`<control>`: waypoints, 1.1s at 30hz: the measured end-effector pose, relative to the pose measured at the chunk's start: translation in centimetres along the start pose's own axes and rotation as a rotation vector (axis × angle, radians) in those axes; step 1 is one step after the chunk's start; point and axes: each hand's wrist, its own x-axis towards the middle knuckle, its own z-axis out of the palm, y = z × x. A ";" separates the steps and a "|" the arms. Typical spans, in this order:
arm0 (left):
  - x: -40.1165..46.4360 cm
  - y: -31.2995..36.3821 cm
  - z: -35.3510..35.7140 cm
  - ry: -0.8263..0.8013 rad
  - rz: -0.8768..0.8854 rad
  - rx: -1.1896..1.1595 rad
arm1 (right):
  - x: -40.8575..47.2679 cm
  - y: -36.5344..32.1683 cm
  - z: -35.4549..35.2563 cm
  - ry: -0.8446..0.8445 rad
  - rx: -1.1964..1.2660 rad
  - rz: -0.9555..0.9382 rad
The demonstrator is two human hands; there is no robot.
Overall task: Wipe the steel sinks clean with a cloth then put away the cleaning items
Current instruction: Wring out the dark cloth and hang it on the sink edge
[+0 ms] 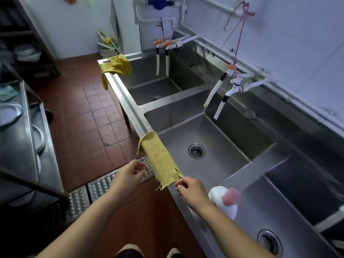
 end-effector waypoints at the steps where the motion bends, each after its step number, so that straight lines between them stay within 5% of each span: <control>1: 1.2 0.0 -0.1 -0.013 -0.009 0.008 | 0.6 0.0 0.2 -0.002 0.001 0.026; 7: 10.4 -0.7 -0.4 -0.098 -0.004 0.136 | 4.7 0.6 1.2 0.038 -0.075 0.213; 14: 21.7 -2.3 -0.4 -0.328 0.063 0.384 | 7.4 -1.4 4.7 0.293 -0.073 0.659; 21: 26.8 -2.2 0.5 -0.416 0.153 0.552 | 10.2 -4.0 6.8 0.445 0.137 0.946; 28: 28.2 -1.2 0.7 -0.507 0.252 0.639 | 11.2 -5.3 7.4 0.667 0.507 0.916; 33: 29.5 0.3 -0.9 -0.447 0.300 0.298 | 9.9 -7.1 4.1 0.907 0.651 0.790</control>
